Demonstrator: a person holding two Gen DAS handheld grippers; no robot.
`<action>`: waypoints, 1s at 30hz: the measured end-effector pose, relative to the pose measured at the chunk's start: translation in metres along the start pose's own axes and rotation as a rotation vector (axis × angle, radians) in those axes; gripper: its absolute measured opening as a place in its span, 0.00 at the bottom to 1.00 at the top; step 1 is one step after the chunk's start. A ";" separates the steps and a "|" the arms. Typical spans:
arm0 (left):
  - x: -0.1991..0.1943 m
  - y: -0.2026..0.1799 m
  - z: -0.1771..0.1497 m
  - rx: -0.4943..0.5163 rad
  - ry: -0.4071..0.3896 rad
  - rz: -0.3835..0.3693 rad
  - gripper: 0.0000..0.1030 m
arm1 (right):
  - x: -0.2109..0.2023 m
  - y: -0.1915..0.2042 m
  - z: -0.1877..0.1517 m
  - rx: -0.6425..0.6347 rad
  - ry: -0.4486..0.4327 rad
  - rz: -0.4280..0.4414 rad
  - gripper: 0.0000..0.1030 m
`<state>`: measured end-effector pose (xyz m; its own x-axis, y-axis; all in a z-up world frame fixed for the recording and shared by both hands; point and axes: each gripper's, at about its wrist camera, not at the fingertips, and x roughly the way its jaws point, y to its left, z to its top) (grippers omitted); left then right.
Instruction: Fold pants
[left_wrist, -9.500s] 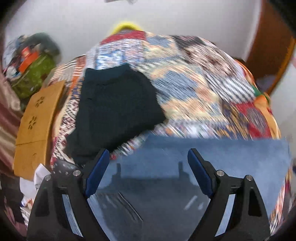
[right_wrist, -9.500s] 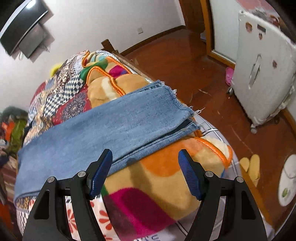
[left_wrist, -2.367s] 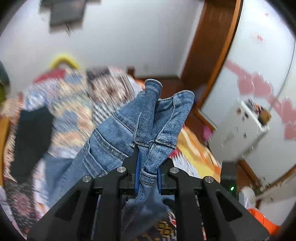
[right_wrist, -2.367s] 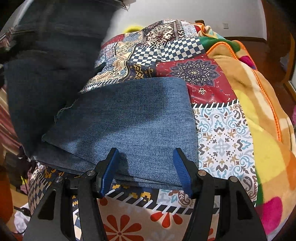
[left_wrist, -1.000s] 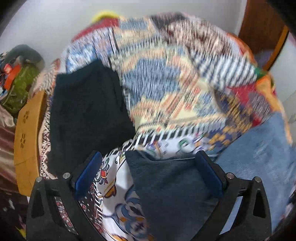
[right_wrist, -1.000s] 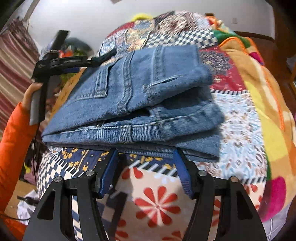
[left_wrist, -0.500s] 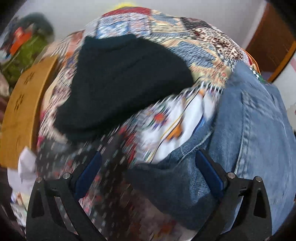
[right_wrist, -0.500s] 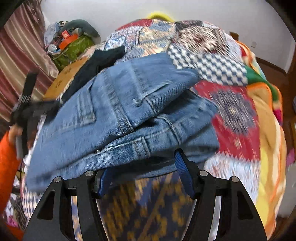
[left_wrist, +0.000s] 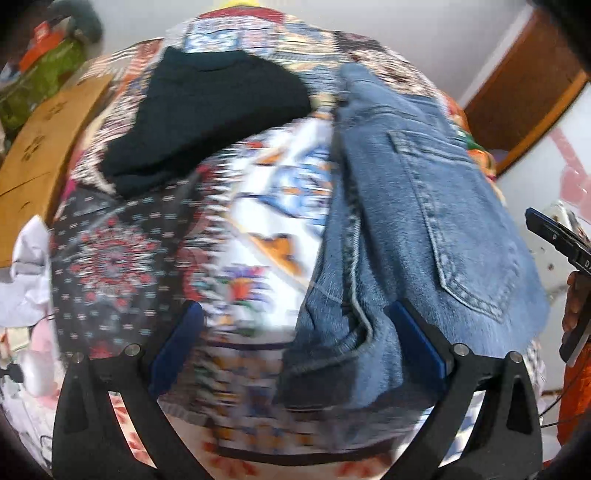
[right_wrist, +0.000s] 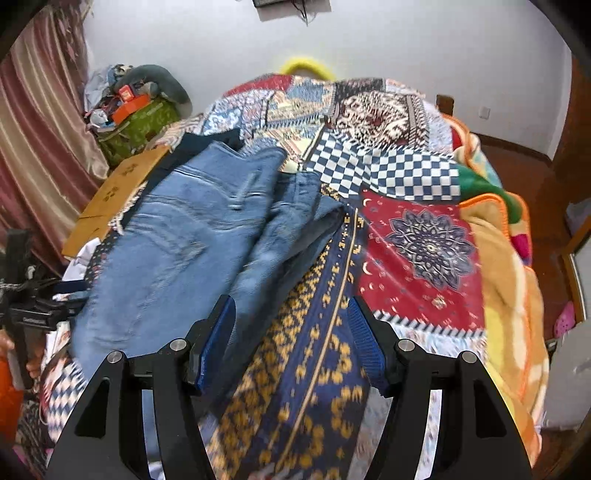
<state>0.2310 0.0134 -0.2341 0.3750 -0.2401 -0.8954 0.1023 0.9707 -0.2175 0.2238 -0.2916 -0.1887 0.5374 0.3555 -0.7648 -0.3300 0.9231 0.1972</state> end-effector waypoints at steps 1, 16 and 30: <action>0.001 -0.008 0.000 0.006 -0.001 -0.014 0.99 | -0.006 0.002 -0.002 0.000 -0.007 0.004 0.59; -0.024 -0.030 -0.022 0.136 -0.122 0.092 0.97 | 0.003 0.021 -0.061 0.077 0.010 0.086 0.47; -0.048 -0.033 0.006 0.171 -0.196 0.150 0.90 | -0.022 0.014 -0.047 0.027 -0.025 0.041 0.30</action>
<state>0.2154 -0.0071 -0.1813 0.5668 -0.1075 -0.8168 0.1794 0.9838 -0.0050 0.1709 -0.2930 -0.1978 0.5431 0.3963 -0.7402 -0.3315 0.9112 0.2446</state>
